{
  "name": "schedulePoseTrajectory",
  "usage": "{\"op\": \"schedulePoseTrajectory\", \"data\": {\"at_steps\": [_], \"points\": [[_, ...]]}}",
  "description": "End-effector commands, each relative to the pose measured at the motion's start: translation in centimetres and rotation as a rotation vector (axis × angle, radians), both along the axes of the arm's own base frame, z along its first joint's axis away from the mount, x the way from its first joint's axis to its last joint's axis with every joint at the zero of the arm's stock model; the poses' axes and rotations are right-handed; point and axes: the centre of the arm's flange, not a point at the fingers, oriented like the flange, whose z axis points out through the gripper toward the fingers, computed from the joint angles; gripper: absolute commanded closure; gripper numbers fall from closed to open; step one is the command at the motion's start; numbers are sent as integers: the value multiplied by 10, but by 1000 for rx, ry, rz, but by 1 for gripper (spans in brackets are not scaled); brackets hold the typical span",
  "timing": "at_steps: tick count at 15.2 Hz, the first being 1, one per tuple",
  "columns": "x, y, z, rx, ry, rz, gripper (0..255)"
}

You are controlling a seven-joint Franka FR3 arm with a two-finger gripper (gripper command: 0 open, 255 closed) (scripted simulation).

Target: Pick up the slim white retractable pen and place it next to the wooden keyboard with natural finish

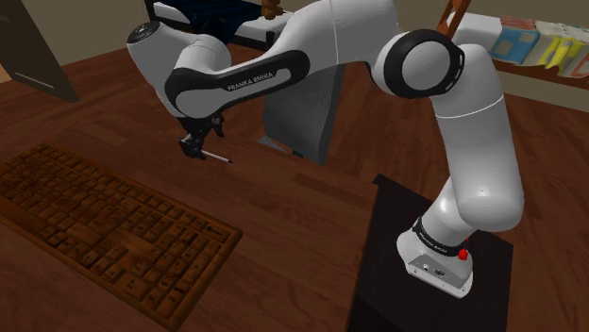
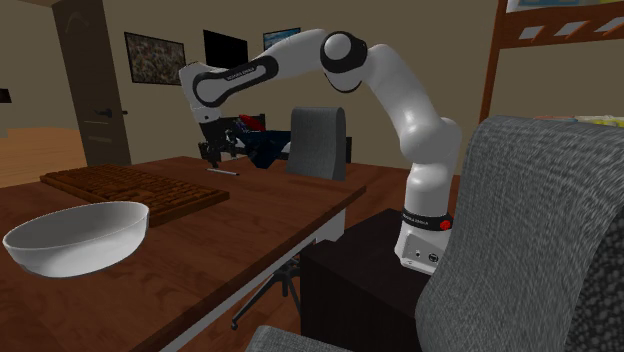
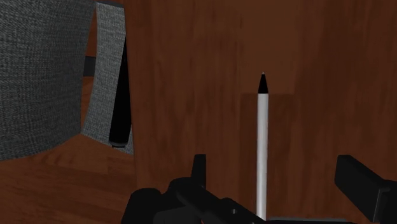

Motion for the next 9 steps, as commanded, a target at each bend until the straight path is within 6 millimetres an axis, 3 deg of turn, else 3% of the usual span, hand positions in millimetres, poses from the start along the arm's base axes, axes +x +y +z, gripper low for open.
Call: {"op": "schedulePoseTrajectory", "data": {"at_steps": [1,2,9], "points": [[0,7,22,0,1,0,0],[0,10,32,0,1,0,0],[0,10,32,0,1,0,0]]}}
